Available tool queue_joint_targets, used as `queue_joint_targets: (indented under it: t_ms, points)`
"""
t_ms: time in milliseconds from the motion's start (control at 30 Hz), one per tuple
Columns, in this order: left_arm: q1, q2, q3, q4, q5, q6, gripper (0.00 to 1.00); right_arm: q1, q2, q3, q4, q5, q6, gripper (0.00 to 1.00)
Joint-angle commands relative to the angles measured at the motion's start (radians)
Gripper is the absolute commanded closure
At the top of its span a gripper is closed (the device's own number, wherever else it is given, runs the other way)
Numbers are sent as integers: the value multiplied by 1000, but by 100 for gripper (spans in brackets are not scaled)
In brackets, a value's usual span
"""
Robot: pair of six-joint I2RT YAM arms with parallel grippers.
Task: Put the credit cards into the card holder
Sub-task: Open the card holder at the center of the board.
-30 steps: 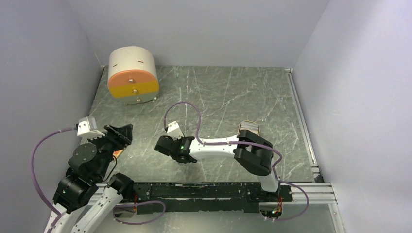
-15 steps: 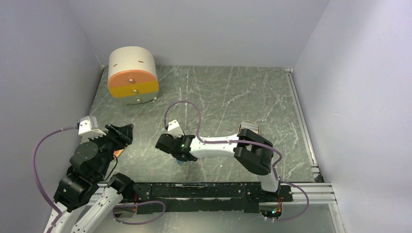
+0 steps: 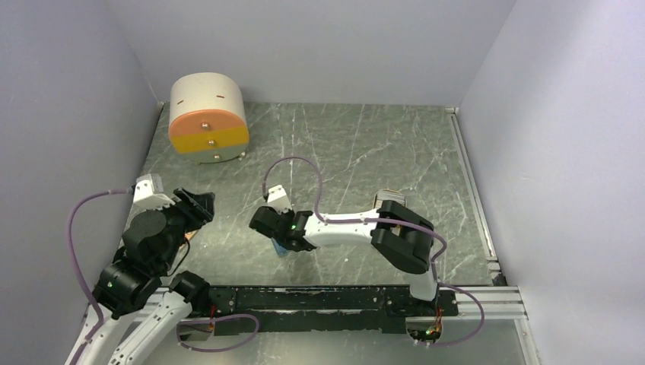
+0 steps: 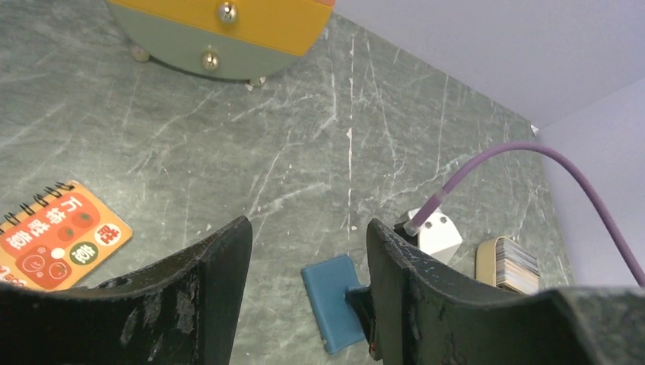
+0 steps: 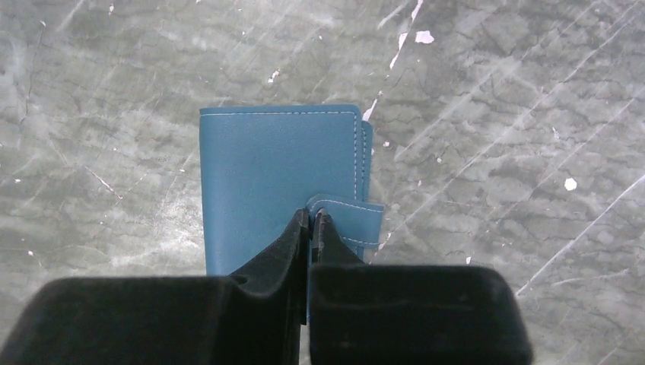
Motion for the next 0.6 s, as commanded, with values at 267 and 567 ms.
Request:
queue_joint_targets:
  t_ms: [267, 567]
  points:
    - [-4, 183, -236, 193, 432, -225, 46, -88, -310, -323, 359, -238, 39, 100]
    - [-4, 379, -338, 381, 607, -202, 45, -179, -494, -505, 500, -351, 95, 100]
